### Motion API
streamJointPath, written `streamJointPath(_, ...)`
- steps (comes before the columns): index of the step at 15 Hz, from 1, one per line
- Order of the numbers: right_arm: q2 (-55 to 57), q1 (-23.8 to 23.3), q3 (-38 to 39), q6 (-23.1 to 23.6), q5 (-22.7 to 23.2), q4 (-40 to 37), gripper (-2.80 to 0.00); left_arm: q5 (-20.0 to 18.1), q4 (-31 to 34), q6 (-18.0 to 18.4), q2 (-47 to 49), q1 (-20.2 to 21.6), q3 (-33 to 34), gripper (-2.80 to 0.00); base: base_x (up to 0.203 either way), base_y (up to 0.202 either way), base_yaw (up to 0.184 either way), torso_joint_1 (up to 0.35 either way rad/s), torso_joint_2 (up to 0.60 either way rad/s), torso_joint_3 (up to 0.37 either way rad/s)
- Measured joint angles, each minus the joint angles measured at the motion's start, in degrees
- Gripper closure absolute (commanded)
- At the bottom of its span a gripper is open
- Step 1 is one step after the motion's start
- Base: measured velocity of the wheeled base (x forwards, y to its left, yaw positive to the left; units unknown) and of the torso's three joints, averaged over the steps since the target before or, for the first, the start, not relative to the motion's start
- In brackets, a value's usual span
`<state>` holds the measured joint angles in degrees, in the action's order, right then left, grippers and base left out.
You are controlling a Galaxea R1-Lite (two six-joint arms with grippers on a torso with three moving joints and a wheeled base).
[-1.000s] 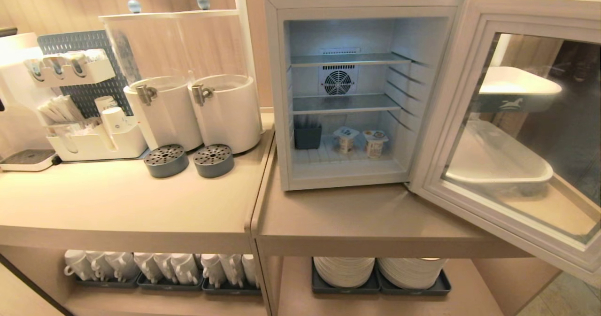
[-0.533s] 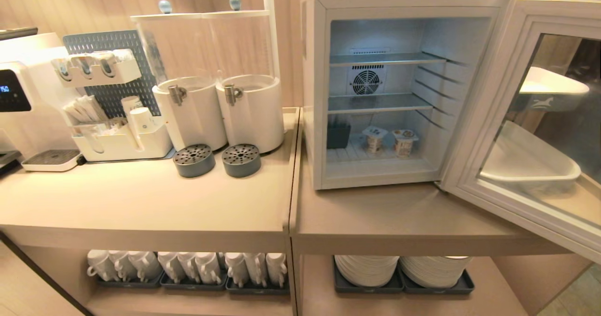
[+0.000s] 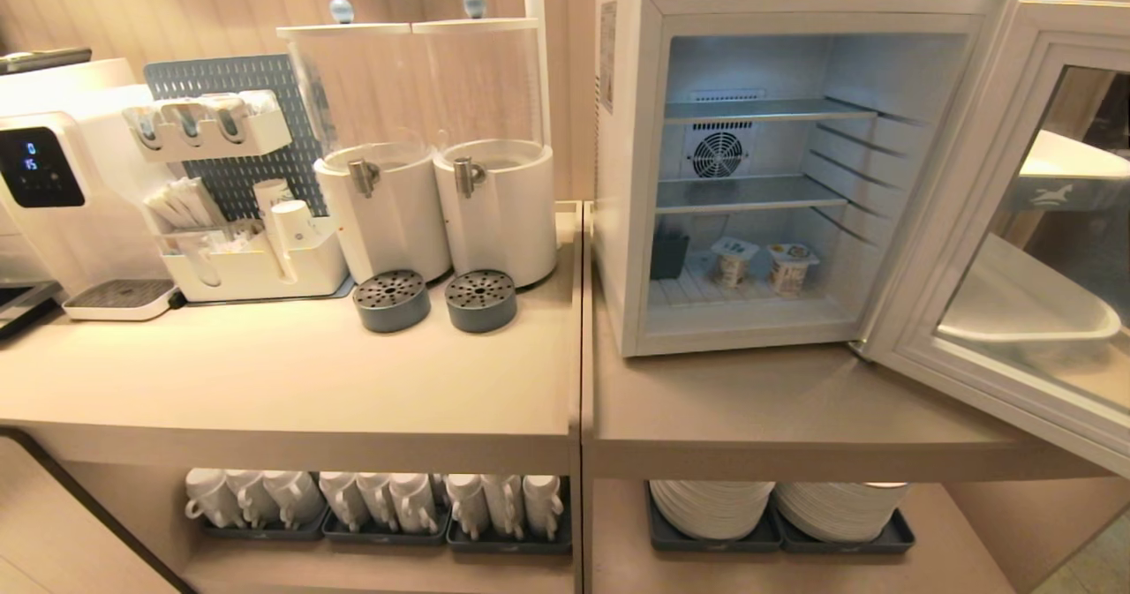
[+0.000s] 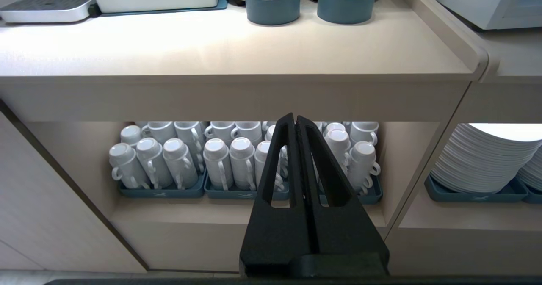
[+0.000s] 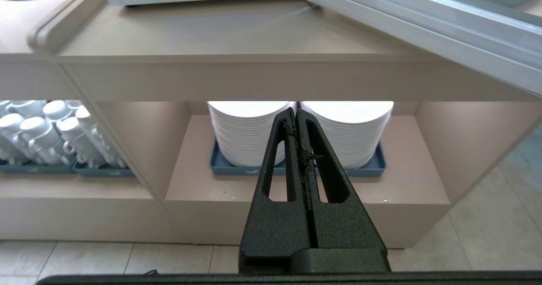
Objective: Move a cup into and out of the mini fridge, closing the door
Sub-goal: Take the yoghurt out of the freezer
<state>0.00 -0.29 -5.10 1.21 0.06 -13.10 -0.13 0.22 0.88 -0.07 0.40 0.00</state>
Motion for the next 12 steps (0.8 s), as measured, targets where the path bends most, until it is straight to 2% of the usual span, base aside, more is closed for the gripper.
streamJointPath(1,0.0,0.0,0.0,0.0,-0.1,0.0,0.00,0.0,0.0,0.1,0.0,0.1,0.0,0.00,0.000,0.000,0.000,0.000,0.00,0.000)
streamJointPath(5,0.0,0.0,0.0,0.0,-0.1,0.0,0.00,0.1,0.0,0.0,0.0,0.0,0.0,0.00,0.129,0.000,0.001,0.003,0.01,0.001)
streamJointPath(12,0.0,0.0,-0.1,-0.1,-0.1,0.1,0.00,0.0,-0.1,-0.8,0.0,0.0,0.0,0.00,0.000,0.000,0.000,0.000,0.00,0.000)
